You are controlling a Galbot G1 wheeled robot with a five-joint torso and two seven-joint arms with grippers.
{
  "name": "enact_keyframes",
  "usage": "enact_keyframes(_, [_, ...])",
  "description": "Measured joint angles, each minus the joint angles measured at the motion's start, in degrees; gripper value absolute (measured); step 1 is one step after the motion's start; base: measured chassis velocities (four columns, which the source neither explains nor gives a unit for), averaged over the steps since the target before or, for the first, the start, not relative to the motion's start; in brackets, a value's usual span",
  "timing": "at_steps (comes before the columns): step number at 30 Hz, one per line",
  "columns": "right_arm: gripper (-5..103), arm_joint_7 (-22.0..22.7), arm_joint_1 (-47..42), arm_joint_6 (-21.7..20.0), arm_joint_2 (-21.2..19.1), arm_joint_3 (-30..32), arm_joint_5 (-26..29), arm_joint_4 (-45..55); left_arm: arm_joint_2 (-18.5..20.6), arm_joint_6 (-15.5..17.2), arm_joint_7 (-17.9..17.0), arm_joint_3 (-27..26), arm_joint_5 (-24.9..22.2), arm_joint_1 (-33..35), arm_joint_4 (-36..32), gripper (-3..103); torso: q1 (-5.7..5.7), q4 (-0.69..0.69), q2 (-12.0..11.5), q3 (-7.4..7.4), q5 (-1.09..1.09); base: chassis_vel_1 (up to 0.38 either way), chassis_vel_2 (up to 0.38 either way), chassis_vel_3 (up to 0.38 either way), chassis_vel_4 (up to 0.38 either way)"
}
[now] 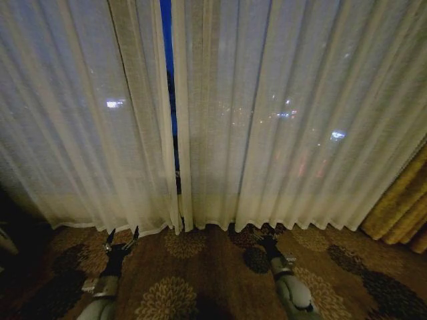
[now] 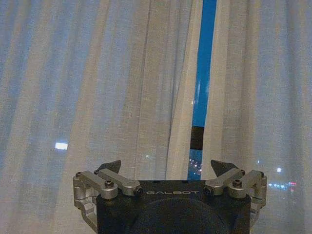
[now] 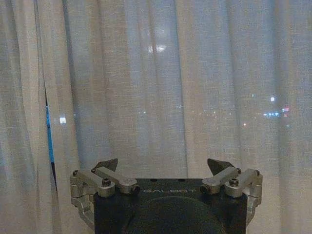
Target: Open the curtains by pulling them apart, changing their state from closed to fully open.
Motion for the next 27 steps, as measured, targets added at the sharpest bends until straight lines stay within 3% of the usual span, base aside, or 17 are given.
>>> enact_keyframes(15, [100, -0.58, 1.20, 0.54, -0.37, -0.21, -0.01, -2.16, 0.00, 0.00, 0.00, 0.00, 0.00, 0.00, 0.00, 100, -0.01, 0.00, 0.01, 0.00, 0.00, -0.004, 0.012, 0.005, -0.010])
enact_keyframes(27, [100, -1.21, 3.11, 0.60, -0.74, -0.15, 0.30, -3.65, 0.00, 0.00, 0.00, 0.00, 0.00, -0.01, 0.00, 100, -0.02, 0.00, 0.01, 0.00, 0.01, -0.165, 0.194, 0.145, -0.174])
